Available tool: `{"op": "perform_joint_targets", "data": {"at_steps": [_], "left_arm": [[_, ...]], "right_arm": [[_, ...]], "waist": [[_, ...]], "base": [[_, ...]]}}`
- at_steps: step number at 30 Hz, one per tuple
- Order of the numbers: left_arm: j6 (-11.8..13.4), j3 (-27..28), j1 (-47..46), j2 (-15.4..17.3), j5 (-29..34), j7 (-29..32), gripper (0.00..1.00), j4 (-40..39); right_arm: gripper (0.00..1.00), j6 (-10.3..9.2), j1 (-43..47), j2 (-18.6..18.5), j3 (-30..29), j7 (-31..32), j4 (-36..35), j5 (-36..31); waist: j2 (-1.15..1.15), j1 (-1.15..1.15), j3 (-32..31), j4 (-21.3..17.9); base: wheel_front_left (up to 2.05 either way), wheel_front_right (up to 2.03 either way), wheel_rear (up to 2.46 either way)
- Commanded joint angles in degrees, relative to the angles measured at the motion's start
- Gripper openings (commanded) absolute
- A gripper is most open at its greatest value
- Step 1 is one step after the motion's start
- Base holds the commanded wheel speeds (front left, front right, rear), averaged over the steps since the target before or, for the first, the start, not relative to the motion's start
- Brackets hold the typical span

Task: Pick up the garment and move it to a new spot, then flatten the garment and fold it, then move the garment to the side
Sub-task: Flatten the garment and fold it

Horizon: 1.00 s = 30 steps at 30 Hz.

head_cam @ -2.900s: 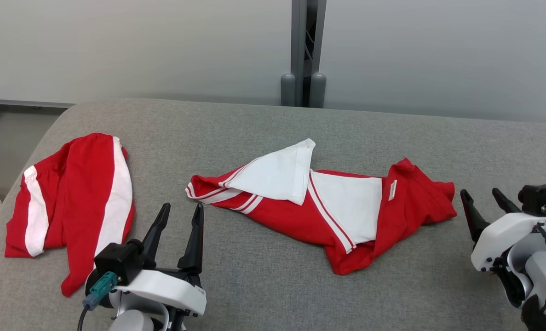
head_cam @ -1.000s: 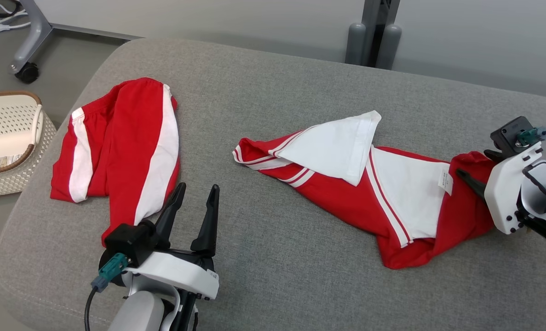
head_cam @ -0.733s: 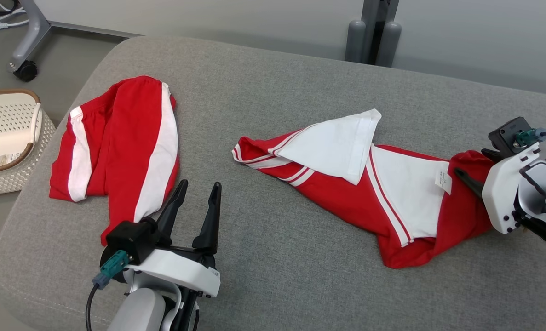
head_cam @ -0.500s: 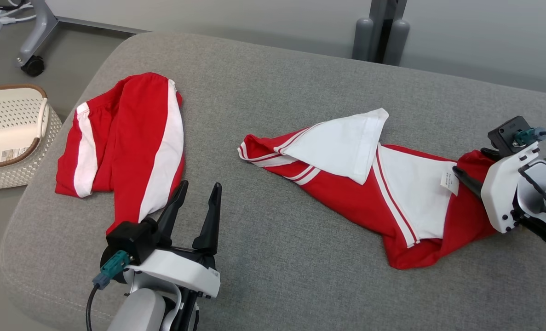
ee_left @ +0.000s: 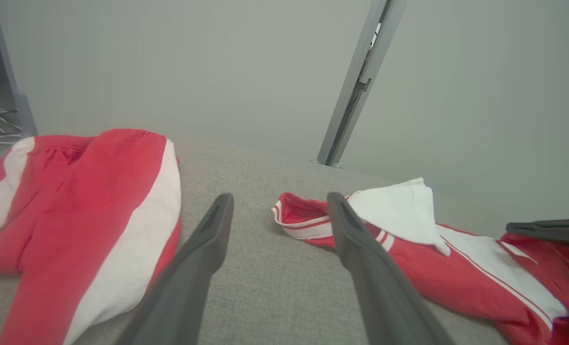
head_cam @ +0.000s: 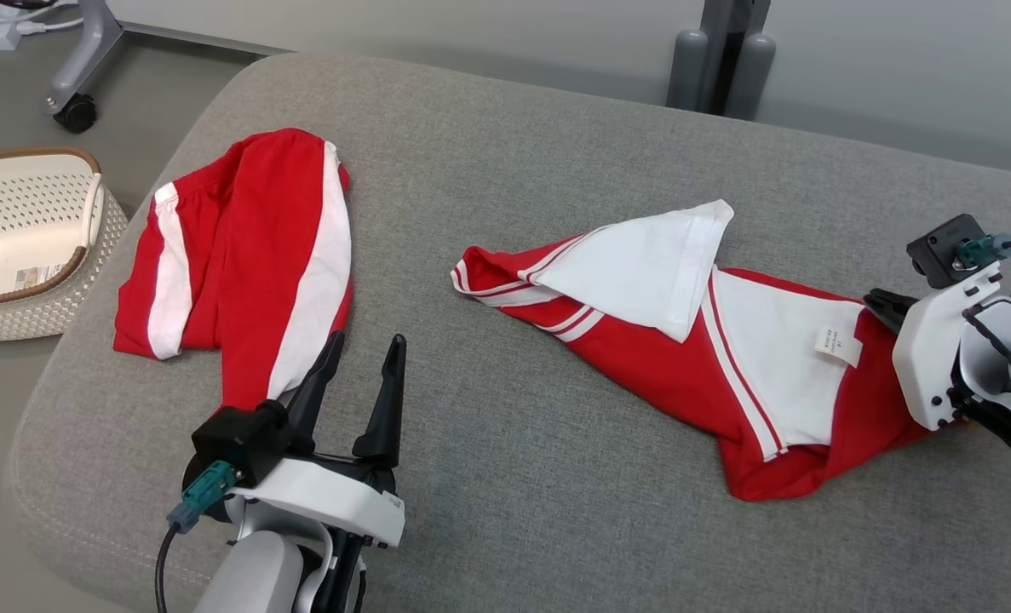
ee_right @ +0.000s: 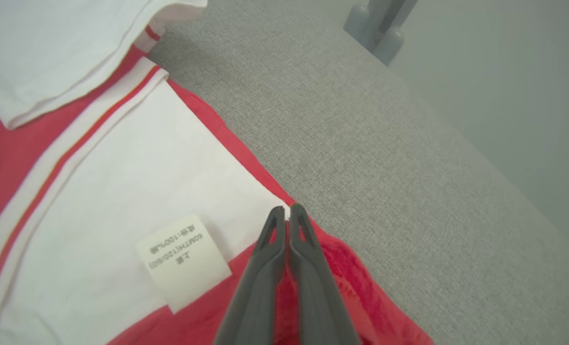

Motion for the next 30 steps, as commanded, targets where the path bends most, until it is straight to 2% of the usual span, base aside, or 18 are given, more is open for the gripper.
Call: {"op": "perform_joint_targets", "data": {"at_steps": [1,8,17,23,30], "left_arm": [[0.3,0.4,-0.5,0.2,-0.1,-0.2,1.00,0.0],[0.4,1.2,0.6,0.2,0.3,-0.2,1.00,0.0],[0.6,2.0,2.1,0.2,1.0,-0.2,1.00,-0.3],[0.7,3.1,2.8,0.2,1.4,-0.2,1.00,-0.4],[0.9,4.6,4.1,0.2,2.1,-0.2,1.00,-0.5]], "right_arm": [[0.00,-0.02,0.0,-0.1,0.1,-1.0,0.6,0.4],[0.00,-0.02,1.1,0.5,0.1,-6.3,0.8,2.5],[0.00,-0.02,2.6,0.3,-0.8,-14.4,0.5,3.6],[0.00,-0.02,5.1,-0.2,-2.7,-17.0,0.2,4.5],[0.00,-0.02,12.5,-1.0,-6.0,-18.2,-0.8,6.6]], "waist": [[0.00,0.00,-0.5,-0.3],[0.00,0.00,-2.7,-2.6],[0.00,0.00,-5.8,-7.3],[0.00,0.00,-7.5,-10.2],[0.00,0.00,-9.2,-14.0]], "base": [[0.00,0.00,0.00],[0.00,0.00,0.00],[0.00,0.00,0.00],[0.00,0.00,0.00],[0.00,0.00,0.00]]}}
